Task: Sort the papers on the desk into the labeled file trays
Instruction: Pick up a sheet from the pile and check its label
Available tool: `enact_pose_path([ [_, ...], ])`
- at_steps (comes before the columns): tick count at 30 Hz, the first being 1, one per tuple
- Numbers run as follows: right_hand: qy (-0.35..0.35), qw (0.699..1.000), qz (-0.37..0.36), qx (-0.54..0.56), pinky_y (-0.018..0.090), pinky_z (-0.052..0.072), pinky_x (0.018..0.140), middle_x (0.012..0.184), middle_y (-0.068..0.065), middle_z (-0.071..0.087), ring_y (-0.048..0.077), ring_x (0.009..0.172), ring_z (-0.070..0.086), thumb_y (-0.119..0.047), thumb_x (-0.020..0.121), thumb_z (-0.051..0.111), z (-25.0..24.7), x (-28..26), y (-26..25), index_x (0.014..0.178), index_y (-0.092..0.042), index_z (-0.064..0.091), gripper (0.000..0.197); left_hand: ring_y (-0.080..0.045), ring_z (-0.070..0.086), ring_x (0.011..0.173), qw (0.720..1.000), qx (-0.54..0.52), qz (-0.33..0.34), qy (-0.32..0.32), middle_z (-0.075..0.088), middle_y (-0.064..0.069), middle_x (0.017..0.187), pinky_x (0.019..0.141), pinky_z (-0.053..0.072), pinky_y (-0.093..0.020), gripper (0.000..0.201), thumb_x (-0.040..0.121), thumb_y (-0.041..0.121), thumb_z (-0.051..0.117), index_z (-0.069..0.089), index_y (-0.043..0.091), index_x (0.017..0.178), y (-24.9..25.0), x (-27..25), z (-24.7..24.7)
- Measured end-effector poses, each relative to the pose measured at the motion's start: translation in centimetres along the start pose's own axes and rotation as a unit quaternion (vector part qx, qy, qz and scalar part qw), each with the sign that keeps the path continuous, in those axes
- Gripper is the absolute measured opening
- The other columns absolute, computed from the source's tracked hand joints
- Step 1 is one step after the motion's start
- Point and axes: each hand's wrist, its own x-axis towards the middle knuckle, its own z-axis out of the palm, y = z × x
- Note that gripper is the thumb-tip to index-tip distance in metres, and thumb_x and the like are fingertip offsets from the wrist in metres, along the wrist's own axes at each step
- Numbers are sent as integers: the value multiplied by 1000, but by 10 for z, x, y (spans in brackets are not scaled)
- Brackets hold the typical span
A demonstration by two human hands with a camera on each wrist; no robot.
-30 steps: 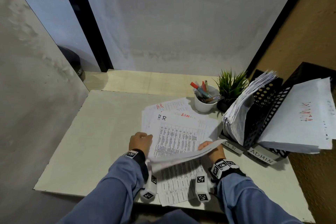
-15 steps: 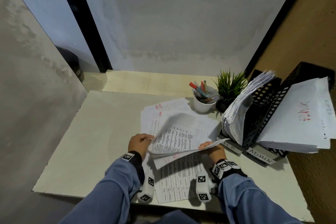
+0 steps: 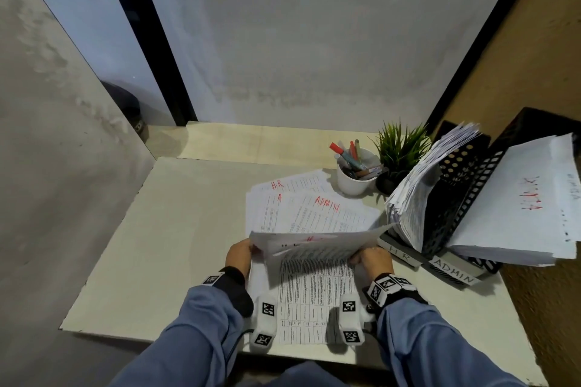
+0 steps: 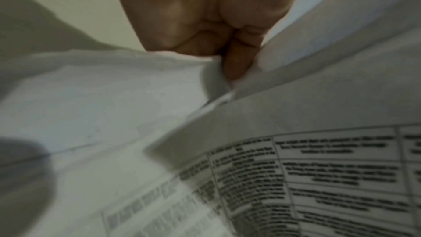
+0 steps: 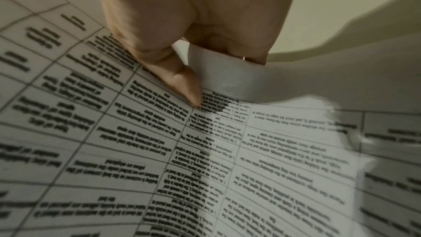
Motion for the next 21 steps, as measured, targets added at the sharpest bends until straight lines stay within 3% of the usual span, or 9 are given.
enact_pose_path([
  [1, -7, 1000, 5, 27, 24, 40, 59, 86, 13, 60, 23, 76, 54, 7, 78, 52, 1, -4, -3, 85, -2, 60, 14, -25, 42, 73, 1000, -13, 1, -5, 49, -9, 70, 65, 36, -31, 15, 69, 10, 59, 47, 7, 62, 2, -7, 0],
  [3, -17, 997, 9, 73, 25, 43, 60, 91, 15, 63, 27, 82, 56, 14, 72, 56, 2, -7, -5, 118, 7, 54, 47, -28, 51, 83, 995, -77, -3, -61, 57, -9, 84, 77, 42, -36, 31, 67, 36, 66, 58, 10, 80, 0, -6, 1],
  [6, -41, 995, -8, 94, 15, 47, 68, 96, 9, 60, 25, 91, 56, 13, 79, 58, 4, -26, -23, 112, 9, 52, 34, -22, 56, 108, 988, -46, 30, -147, 61, -6, 122, 101, 40, -37, 59, 86, 66, 44, 55, 19, 121, 12, -20, 10],
  [8, -57, 992, -47, 104, 10, 49, 58, 105, 12, 61, 21, 83, 58, 8, 81, 61, 7, -37, -39, 115, 9, 57, 34, -16, 56, 107, 989, 4, 98, -113, 57, 0, 125, 94, 44, -24, 37, 90, 41, 56, 51, 19, 119, 25, -34, 19],
  [11, -44, 979, -128, 154, 11, 46, 57, 109, 18, 64, 19, 85, 58, 5, 82, 63, 10, -47, -58, 114, 6, 60, 32, -20, 70, 86, 982, -11, 168, -86, 69, -9, 95, 65, 54, -18, 25, 82, -3, 66, 63, 2, 107, 42, -44, 24],
  [14, -29, 953, -217, 208, 9, 50, 54, 92, 10, 65, 10, 74, 59, 3, 82, 64, 4, -65, -80, 92, -7, 63, 15, -1, 69, 66, 970, -17, 238, -48, 69, -2, 87, 56, 52, -11, 25, 80, -1, 69, 65, 4, 104, 67, -51, 27],
  [17, 13, 928, -294, 227, 6, 49, 52, 72, 0, 61, 8, 65, 58, 4, 81, 65, -2, -80, -90, 73, -19, 59, 26, -5, 69, 79, 960, -18, 274, -43, 71, 1, 92, 66, 55, -14, 29, 76, 9, 75, 66, 8, 104, 77, -54, 29],
  [19, 34, 928, -292, 228, 24, 58, 62, 73, 14, 64, 26, 64, 60, 4, 81, 64, -1, -85, -84, 77, -16, 63, 20, -1, 68, 77, 961, -23, 273, -45, 71, 5, 88, 64, 53, -11, 25, 77, 9, 75, 65, 12, 100, 69, -53, 29],
  [21, 18, 941, -258, 219, 47, 54, 80, 86, 30, 63, 42, 86, 60, 4, 82, 62, 6, -85, -69, 81, -4, 61, 8, -7, 68, 83, 968, -2, 246, -44, 71, -1, 95, 64, 53, -14, 28, 77, 11, 75, 64, 11, 103, 54, -49, 29],
])
